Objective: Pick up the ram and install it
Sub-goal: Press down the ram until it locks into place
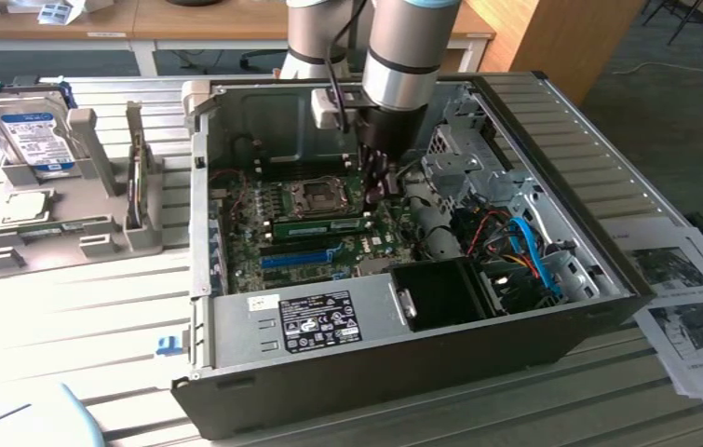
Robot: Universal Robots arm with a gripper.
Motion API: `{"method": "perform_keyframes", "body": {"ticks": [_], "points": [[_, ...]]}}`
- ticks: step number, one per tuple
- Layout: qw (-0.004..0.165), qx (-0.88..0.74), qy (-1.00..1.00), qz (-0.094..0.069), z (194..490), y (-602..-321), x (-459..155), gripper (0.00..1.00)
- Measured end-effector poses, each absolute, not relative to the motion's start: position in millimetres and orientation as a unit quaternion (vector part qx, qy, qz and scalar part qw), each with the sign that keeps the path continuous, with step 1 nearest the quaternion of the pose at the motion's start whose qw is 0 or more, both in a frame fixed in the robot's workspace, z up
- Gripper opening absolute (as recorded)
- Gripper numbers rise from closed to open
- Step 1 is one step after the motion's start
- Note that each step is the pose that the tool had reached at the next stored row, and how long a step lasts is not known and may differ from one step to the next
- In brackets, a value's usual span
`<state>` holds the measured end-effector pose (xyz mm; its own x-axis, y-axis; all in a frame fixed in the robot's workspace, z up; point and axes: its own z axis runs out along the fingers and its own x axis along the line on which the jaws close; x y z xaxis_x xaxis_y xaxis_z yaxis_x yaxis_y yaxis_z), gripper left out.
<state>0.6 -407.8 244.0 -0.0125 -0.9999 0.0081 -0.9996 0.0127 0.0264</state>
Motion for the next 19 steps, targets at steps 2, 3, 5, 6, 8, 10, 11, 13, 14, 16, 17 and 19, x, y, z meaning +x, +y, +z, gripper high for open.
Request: {"method": "perform_keyframes", "body": {"ticks": [2, 3, 5, 6, 8, 10, 11, 13, 14, 16, 17, 19], "points": [[0.012, 0.703, -0.712, -0.007, 247.1, -407.8, 0.6, 0.09], [0.012, 0.703, -0.712, -0.007, 248.6, -407.8, 0.6, 0.09], [0.012, 0.703, -0.711, -0.007, 251.4, -407.8, 0.7, 0.09], [0.012, 0.703, -0.712, -0.007, 252.5, -407.8, 0.7, 0.09], [0.012, 0.703, -0.711, -0.007, 253.4, -407.8, 0.7, 0.09], [0.012, 0.703, -0.711, -0.007, 253.4, -407.8, 0.7, 0.09], [0.012, 0.703, -0.711, -0.007, 253.4, -407.8, 0.7, 0.09], [0.012, 0.703, -0.711, -0.007, 253.5, -407.8, 0.7, 0.09], [0.012, 0.703, -0.712, -0.007, 253.5, -407.8, 0.7, 0.09], [0.012, 0.703, -0.711, -0.006, 253.5, -407.8, 0.5, 0.09], [0.012, 0.703, -0.711, -0.007, 253.5, -407.8, -0.7, 0.09], [0.012, 0.703, -0.711, -0.006, 253.5, -407.8, -4.5, 0.09]]}}
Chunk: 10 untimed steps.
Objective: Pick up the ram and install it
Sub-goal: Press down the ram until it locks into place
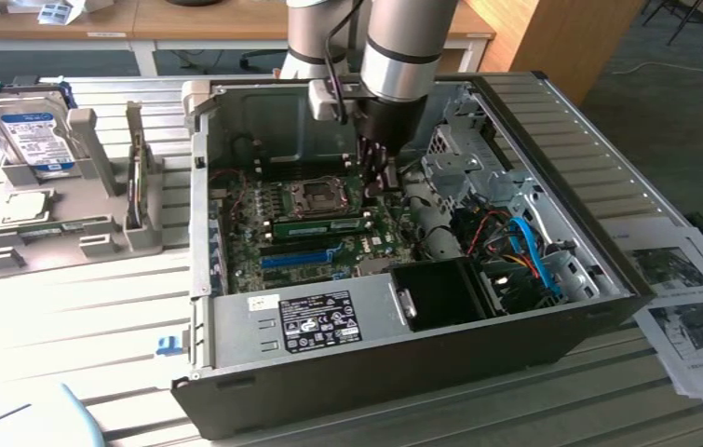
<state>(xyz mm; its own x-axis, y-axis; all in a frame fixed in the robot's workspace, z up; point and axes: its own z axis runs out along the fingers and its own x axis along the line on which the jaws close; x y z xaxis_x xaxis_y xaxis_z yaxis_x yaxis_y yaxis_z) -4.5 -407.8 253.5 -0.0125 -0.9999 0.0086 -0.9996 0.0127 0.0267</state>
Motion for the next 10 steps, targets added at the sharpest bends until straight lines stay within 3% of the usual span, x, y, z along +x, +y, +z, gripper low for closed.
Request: {"method": "perform_keyframes", "body": {"ticks": [10], "points": [[0.012, 0.703, -0.711, -0.007, 253.4, -407.8, -30.8, 0.09]]}}
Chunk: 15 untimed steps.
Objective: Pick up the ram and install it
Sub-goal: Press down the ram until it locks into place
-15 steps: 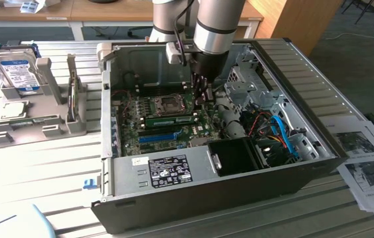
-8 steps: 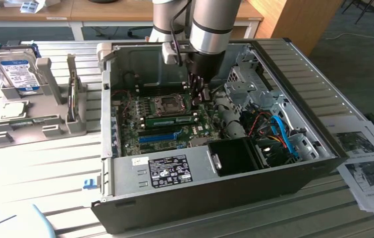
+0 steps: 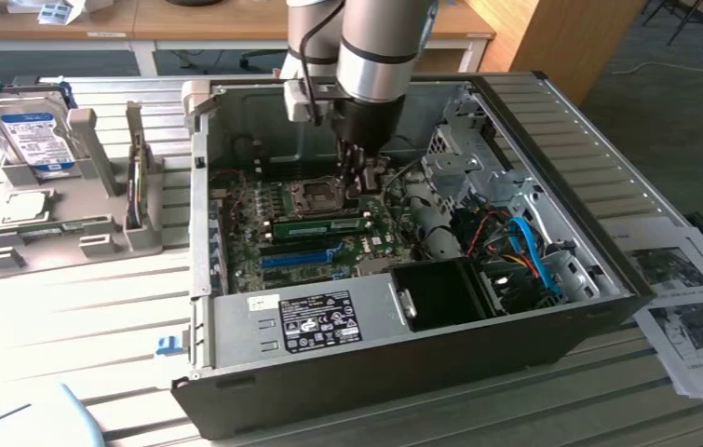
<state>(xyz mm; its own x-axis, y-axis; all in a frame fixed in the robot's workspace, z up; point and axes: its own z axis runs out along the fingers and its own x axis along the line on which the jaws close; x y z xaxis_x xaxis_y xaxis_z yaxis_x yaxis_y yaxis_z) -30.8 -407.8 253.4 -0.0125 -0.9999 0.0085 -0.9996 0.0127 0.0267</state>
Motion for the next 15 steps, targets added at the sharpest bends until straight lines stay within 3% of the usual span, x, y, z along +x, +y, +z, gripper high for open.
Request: {"method": "perform_keyframes", "body": {"ticks": [15], "points": [[0.012, 0.703, -0.712, -0.006, 253.4, -407.9, -77.1, 0.09]]}}
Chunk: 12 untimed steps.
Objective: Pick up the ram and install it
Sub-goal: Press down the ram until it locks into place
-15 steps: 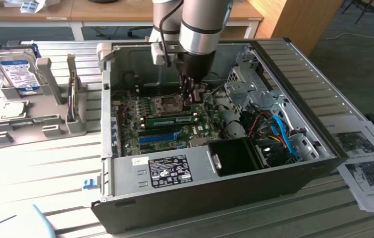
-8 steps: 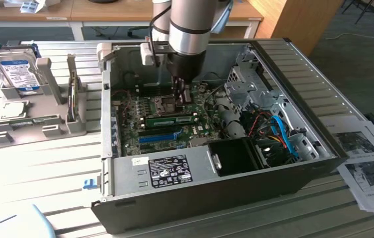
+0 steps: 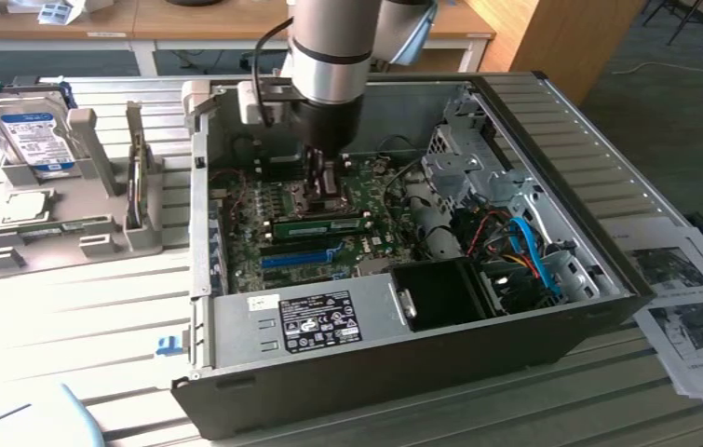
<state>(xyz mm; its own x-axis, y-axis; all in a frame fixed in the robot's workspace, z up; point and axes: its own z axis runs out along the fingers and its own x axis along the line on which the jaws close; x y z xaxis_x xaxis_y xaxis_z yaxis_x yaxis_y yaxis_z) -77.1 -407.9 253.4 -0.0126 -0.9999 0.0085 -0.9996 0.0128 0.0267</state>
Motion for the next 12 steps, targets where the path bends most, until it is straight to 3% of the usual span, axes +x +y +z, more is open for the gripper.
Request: {"method": "perform_keyframes", "body": {"ticks": [12], "points": [[0.012, 0.703, -0.711, -0.006, 253.3, -407.8, -95.7, 0.09]]}}
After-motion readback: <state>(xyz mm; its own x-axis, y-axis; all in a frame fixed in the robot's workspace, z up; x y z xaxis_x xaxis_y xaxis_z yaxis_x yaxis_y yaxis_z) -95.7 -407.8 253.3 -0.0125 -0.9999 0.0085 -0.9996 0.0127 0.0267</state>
